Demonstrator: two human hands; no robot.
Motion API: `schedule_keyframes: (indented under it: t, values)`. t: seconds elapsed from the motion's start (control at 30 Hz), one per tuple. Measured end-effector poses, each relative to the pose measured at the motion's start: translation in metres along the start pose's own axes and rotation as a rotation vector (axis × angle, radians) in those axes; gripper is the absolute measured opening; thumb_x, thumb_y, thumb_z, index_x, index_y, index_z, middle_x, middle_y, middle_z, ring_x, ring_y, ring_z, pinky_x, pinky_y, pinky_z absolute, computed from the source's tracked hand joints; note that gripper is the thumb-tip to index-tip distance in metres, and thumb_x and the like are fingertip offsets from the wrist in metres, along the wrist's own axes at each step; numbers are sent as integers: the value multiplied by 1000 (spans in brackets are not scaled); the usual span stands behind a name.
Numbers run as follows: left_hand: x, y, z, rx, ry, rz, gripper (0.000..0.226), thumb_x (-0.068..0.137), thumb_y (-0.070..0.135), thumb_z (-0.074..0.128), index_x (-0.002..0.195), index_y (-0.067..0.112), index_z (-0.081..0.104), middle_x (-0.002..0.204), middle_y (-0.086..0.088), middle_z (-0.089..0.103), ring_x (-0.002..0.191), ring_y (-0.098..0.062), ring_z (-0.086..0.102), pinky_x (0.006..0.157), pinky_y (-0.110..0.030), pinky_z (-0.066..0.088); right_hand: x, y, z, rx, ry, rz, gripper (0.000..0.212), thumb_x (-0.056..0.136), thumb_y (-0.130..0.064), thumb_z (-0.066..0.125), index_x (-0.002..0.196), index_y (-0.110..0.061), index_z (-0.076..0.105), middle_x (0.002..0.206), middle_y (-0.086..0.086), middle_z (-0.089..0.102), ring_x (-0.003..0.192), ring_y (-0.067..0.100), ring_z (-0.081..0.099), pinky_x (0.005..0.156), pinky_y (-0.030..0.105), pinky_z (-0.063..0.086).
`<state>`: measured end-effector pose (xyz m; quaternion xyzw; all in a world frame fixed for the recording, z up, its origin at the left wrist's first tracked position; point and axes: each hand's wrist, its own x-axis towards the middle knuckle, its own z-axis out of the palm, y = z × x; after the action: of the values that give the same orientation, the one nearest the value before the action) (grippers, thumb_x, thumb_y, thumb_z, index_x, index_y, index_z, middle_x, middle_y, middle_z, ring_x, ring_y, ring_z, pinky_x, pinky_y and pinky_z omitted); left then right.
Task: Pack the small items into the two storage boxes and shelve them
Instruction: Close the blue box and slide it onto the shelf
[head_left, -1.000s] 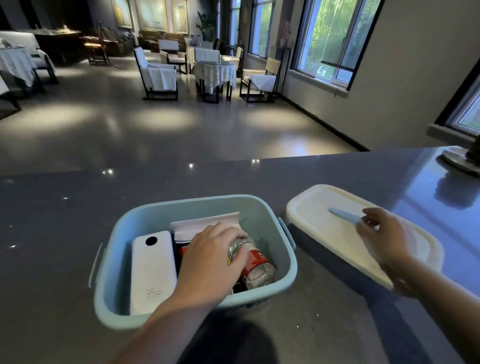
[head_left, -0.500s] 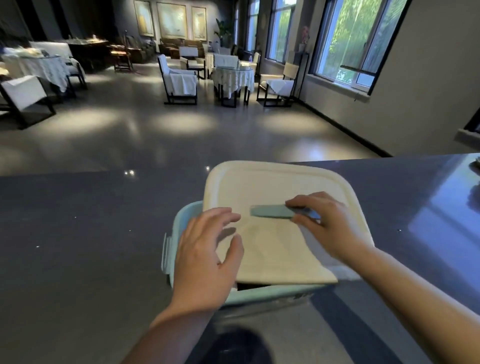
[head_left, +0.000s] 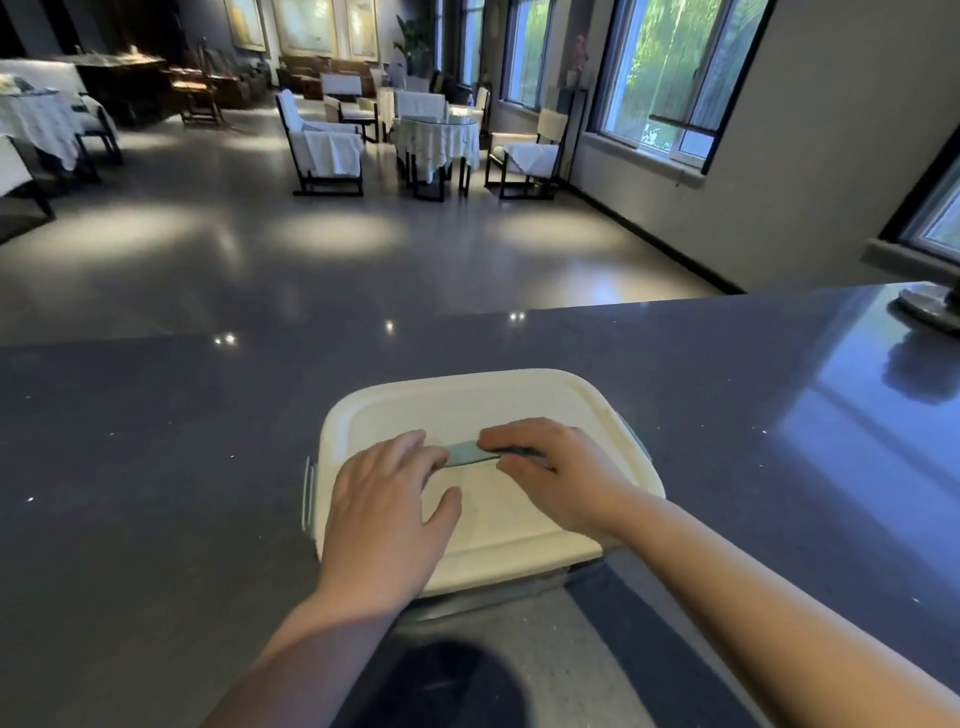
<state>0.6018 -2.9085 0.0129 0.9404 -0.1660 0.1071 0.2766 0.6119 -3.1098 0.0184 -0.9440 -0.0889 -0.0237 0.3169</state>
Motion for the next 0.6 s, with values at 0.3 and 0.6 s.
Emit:
schedule_keyframes:
  t: [0.3,0.6]
  values:
    - [31,13,35,181,-231,118,69,85,68,8,148,37,10,158,13,2,145,-10,-3,117,-35,0,-31,52,-22,176,411,588,85,74,-56,72,144,-29,34,146,-8,41,132,16,40,107,41,39]
    - [28,13,32,172,-233,107,60,93,61,18,147,38,9,157,15,1,145,-8,-5,118,-35,0,-32,60,-12,492,563,621,52,65,-45,83,111,-31,63,97,-18,65,91,7,65,82,34,57]
